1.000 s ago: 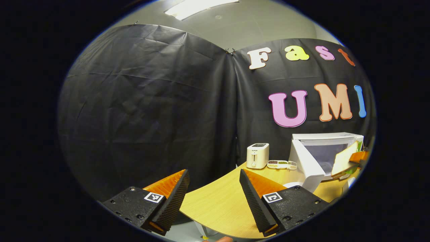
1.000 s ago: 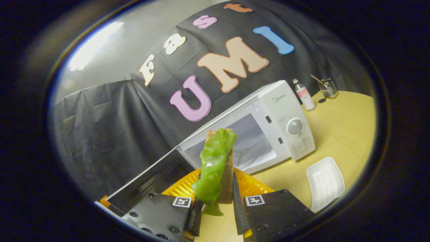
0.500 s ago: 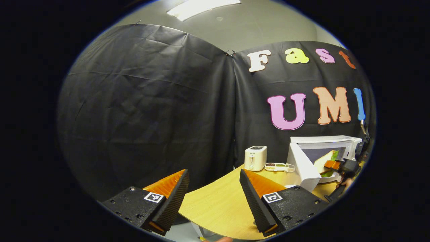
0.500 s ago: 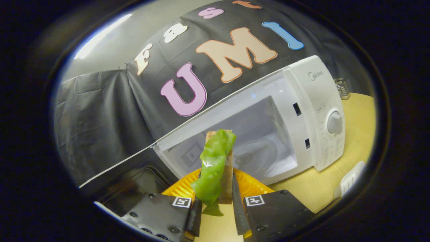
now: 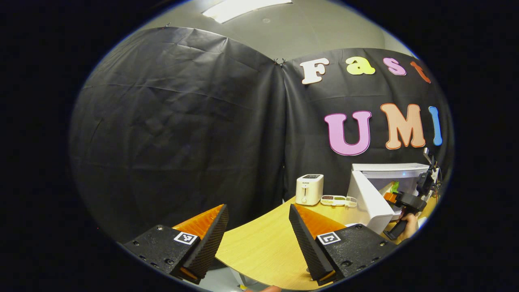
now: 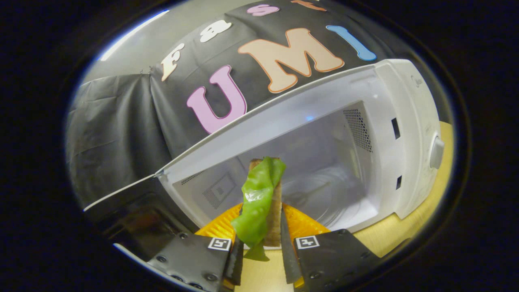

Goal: Open the microwave oven with the left hand, put the food in, and close the microwave oven.

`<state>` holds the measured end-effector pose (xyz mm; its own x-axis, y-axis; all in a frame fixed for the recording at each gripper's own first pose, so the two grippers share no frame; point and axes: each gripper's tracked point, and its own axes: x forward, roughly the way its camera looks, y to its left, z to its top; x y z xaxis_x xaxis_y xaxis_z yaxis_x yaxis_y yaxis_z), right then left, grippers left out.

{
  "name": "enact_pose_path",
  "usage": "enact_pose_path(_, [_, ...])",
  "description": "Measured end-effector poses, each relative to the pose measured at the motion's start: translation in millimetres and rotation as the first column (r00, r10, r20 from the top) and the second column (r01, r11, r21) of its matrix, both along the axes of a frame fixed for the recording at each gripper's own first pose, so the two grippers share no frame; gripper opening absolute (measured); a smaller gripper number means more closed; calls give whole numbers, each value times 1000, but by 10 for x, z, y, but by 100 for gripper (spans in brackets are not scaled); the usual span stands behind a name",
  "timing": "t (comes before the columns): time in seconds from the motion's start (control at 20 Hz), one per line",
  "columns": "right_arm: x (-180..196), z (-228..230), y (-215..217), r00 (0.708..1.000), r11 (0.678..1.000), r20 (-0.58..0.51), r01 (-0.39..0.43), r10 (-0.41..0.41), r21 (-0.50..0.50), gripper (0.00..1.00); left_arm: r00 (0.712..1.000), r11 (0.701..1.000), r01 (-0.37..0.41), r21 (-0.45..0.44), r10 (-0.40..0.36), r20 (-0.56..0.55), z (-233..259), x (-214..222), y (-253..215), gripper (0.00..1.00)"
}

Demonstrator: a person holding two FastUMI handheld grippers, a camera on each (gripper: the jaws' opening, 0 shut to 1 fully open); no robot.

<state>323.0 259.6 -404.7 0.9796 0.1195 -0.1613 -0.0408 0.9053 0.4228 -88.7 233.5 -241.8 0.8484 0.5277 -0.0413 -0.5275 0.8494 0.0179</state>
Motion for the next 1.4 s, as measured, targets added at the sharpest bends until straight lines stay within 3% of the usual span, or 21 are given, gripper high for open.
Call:
enact_pose_path(0.05, [56,-15,-26,1000,1000,1,12,-12,-7,43,1000,1000,1,-4,-1,-5,-29,11,7,92])
enact_pose_path(0.1, [107,-35,-44,1000,1000,-2,19,-19,-19,43,1000,1000,0,-9,-1,-10,-42,23,12,87])
enact_pose_path(0.2, [187,-71,-95,999,999,-5,32,-32,-39,43,1000,1000,0,-14,0,-18,-77,45,24,92])
enact_pose_path(0.45, [253,-163,-248,997,994,-25,68,-71,-86,42,1000,1000,-11,-12,10,-23,-87,47,57,92])
enact_pose_path(0.5, [294,-186,-264,997,992,-22,70,-72,-102,47,1000,1000,-8,-11,8,-22,-79,52,57,92])
enact_pose_path(0.6, [293,-215,-322,996,987,-25,80,-84,-139,48,1000,1000,-12,-8,11,-26,-89,47,76,92])
enact_pose_path(0.65, [306,-228,-370,995,980,-25,94,-100,-176,60,1000,1000,-14,-6,14,-25,-86,46,80,92])
enact_pose_path(0.7, [299,-238,-409,994,971,-22,103,-111,-216,60,1000,1000,-16,-6,16,-26,-90,49,85,92])
enact_pose_path(0.8, [300,-286,-469,993,950,-27,105,-118,-294,93,1000,1000,-11,-9,11,-26,-82,51,64,92])
enact_pose_path(0.85, [292,-296,-489,993,944,-29,102,-117,-313,99,1000,1000,-7,-11,7,-25,-87,57,56,92])
enact_pose_path(1.0, [298,-268,-585,990,930,-19,128,-143,-344,95,1000,1000,0,-12,0,-19,-74,57,47,92])
enact_pose_path(1.05, [306,-220,-645,987,916,-1,149,-161,-372,96,1000,1000,-1,-11,1,-18,-72,54,49,87])
enact_pose_path(1.15, [292,-178,-709,986,891,23,158,-164,-425,95,1000,1000,-3,-5,3,-14,-49,39,47,92])
enact_pose_path(1.4, [44,4,-613,997,901,23,82,-80,-427,97,1000,1000,12,-3,-12,-4,-17,44,12,92])
